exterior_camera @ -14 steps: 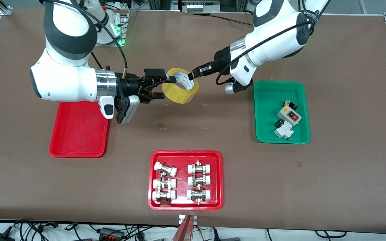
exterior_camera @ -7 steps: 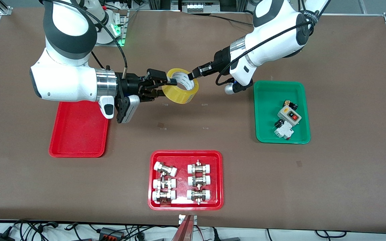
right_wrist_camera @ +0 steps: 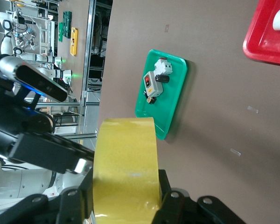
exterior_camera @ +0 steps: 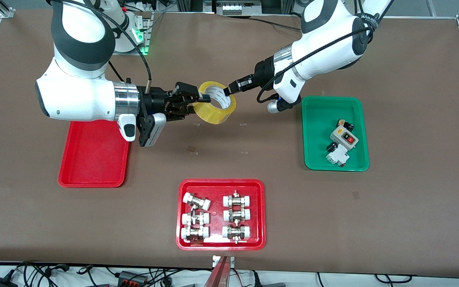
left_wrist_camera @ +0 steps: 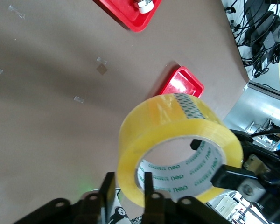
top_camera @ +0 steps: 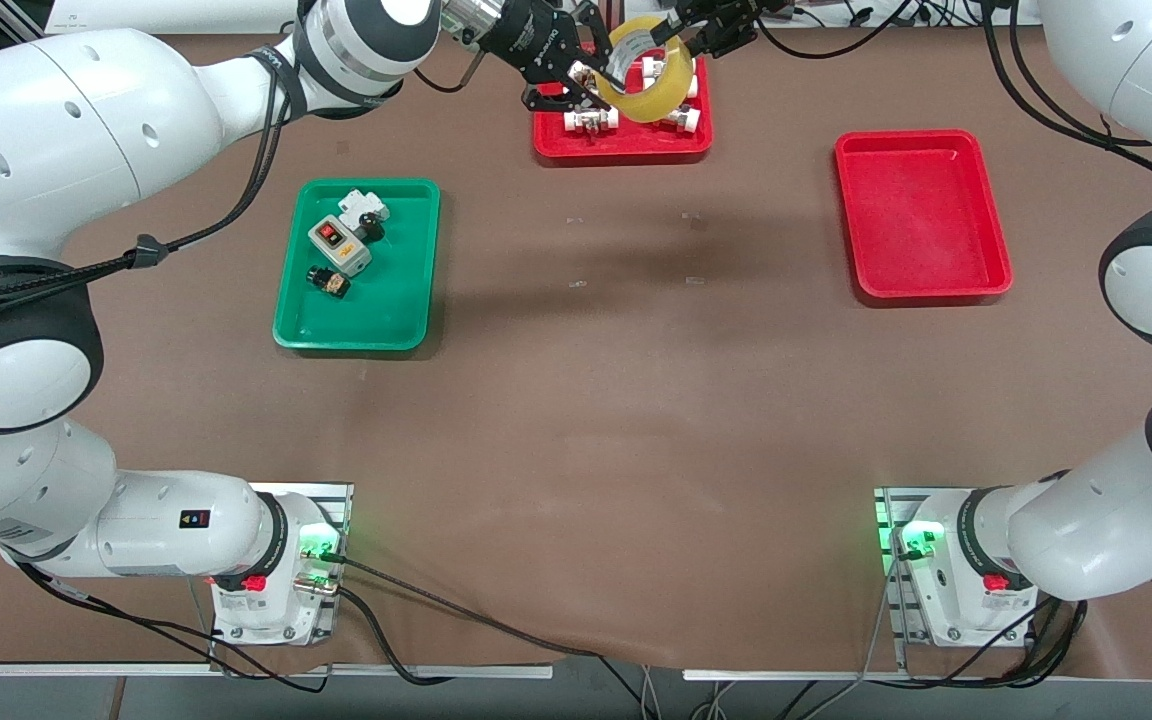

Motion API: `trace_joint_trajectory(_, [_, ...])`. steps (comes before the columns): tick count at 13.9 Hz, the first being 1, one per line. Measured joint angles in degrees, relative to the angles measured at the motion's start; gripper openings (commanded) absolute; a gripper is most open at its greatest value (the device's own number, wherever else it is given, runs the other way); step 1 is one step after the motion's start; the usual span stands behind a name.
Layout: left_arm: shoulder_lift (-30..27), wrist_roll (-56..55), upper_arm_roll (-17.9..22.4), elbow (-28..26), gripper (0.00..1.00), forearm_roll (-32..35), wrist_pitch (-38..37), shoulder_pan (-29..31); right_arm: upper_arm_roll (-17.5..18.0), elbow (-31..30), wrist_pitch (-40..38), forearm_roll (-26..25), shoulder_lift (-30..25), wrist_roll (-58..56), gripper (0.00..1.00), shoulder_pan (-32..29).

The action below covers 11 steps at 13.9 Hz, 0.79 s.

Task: Left arm passes tape to right arm into tray
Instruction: 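Open the left gripper and withdraw it while the right gripper carries tape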

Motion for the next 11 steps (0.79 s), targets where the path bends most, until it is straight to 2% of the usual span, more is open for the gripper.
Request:
trace_joint_trajectory(4, [-2.7,0.0,0.2,0.3,1.00,1.2,-2.8,2.4,-0.2,0.0,0.0,0.0,0.2,0.0,0.33,0.0])
trace_joint_trajectory(8, [-7.4,0.6,0.5,0.7,1.00,9.2,-15.3,12.3,-0.3,-0.1,0.0,-0.3,1.3,-1.1,0.33,-0.1])
trace_joint_trajectory(11, [-9.1,2.2,0.6,0.8,1.00,16.2,-19.2,15.3,-1.1,-0.1,0.2,-0.4,3.8,-2.5,0.33,-1.0])
